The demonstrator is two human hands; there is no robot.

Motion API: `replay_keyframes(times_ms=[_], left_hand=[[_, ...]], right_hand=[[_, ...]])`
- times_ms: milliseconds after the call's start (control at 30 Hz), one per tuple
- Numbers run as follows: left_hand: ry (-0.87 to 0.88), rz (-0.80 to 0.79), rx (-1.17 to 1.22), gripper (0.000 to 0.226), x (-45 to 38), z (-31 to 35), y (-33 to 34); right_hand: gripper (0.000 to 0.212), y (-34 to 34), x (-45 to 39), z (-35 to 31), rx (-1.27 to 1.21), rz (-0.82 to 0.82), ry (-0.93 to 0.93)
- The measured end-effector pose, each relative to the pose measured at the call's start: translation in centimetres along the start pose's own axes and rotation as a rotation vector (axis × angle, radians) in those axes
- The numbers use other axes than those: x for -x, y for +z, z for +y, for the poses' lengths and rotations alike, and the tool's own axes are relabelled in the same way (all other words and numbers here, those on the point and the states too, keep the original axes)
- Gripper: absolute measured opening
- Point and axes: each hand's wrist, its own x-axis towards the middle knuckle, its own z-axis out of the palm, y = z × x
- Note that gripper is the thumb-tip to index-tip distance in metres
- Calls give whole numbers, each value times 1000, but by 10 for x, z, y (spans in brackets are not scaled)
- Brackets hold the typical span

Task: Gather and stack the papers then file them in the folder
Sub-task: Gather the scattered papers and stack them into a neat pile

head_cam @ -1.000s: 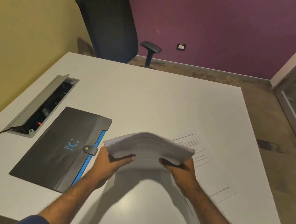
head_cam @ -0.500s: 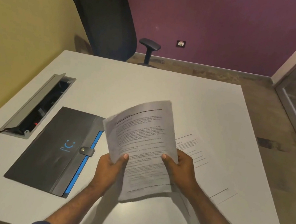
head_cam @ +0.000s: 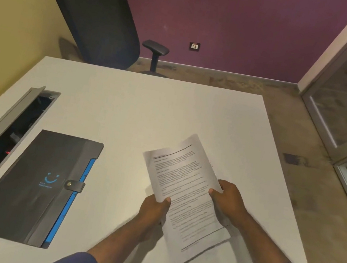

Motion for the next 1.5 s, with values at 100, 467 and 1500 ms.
replay_keyframes(times_ms=[100,467,1500], left_hand=[[-77,68,-13,32,-6,-2,27],[-160,98,118,16,-26,4,33],[283,-139,-104,38,13,74,-54]], right_hand=[[26,-1,-5,24,177,2,69],[23,30,7,32,277,23,133],[65,-10,16,-13,-676,-242,-201]])
